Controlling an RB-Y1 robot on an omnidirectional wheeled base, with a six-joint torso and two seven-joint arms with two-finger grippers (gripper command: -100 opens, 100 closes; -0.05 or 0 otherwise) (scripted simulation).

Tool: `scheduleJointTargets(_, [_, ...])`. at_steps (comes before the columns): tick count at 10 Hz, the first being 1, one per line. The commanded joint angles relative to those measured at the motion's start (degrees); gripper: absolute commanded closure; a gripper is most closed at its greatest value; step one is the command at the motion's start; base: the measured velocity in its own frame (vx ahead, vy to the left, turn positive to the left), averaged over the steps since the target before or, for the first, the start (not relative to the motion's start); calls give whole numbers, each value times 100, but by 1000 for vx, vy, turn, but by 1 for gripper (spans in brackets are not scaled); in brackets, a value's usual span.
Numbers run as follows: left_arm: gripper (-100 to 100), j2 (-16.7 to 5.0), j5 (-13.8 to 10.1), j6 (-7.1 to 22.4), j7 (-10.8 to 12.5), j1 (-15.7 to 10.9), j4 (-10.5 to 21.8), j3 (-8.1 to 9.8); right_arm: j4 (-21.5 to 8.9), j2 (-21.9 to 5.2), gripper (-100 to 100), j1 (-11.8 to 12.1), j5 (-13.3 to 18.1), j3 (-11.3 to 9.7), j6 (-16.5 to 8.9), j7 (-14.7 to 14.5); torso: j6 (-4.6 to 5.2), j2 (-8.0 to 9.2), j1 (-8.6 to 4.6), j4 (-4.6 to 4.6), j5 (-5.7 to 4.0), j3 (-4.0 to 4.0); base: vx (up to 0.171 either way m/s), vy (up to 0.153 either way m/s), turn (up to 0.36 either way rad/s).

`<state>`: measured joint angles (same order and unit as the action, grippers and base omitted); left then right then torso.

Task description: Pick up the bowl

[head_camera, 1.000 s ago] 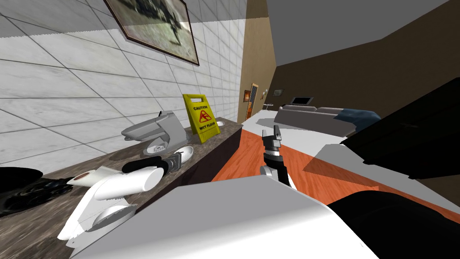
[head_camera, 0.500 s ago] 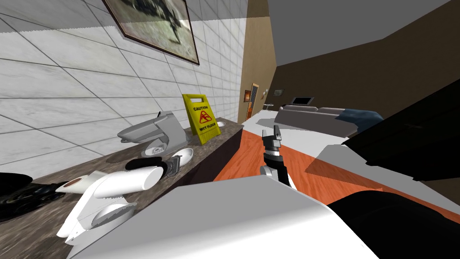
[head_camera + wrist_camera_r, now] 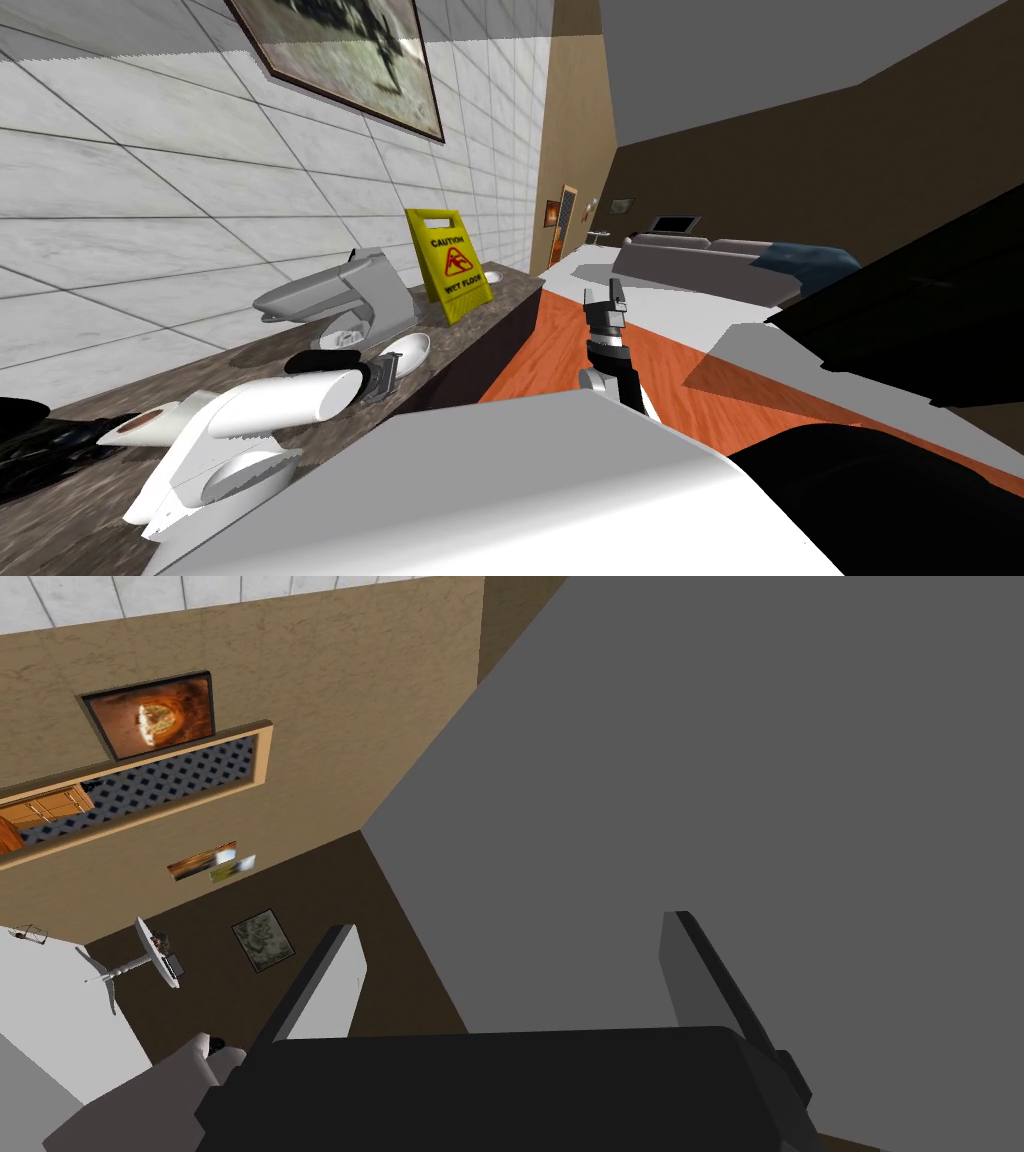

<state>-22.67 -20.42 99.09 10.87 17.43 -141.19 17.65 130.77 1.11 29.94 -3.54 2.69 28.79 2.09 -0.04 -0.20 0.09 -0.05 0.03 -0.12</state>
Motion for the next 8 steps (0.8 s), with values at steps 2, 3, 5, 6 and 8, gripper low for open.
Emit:
scheduleJointTargets(2, [-100, -69, -26, 315, 46, 0, 85, -3, 0, 0, 0, 0, 0, 0, 0, 0, 0, -2, 2, 0, 0, -1, 53, 21, 8])
scheduleJointTargets(3, [-100, -71, -30, 280, 47, -49, 66, 5, 0, 0, 0, 0, 0, 0, 0, 0, 0, 0, 0, 0, 0, -1, 20, 6, 0])
scheduleJointTargets(5, [-100, -164, 30, 36, 212, -338, 356, -219, 0, 0, 0, -1, 0, 0, 0, 0, 0, 15, -7, 3, -1, 8, -67, 23, -94])
scheduleJointTargets(6, [-100, -164, 30, 36, 212, -501, 500, -219, 0, 0, 0, -3, 0, -1, 0, 0, 6, 54, 6, 10, 1, 29, -161, 57, -128])
scheduleJointTargets(8, [-100, -164, 30, 36, 212, -677, 873, -219, -1, 0, 0, -2, 0, 0, 0, 0, 0, 54, 5, 13, 2, 32, -53, 16, 16])
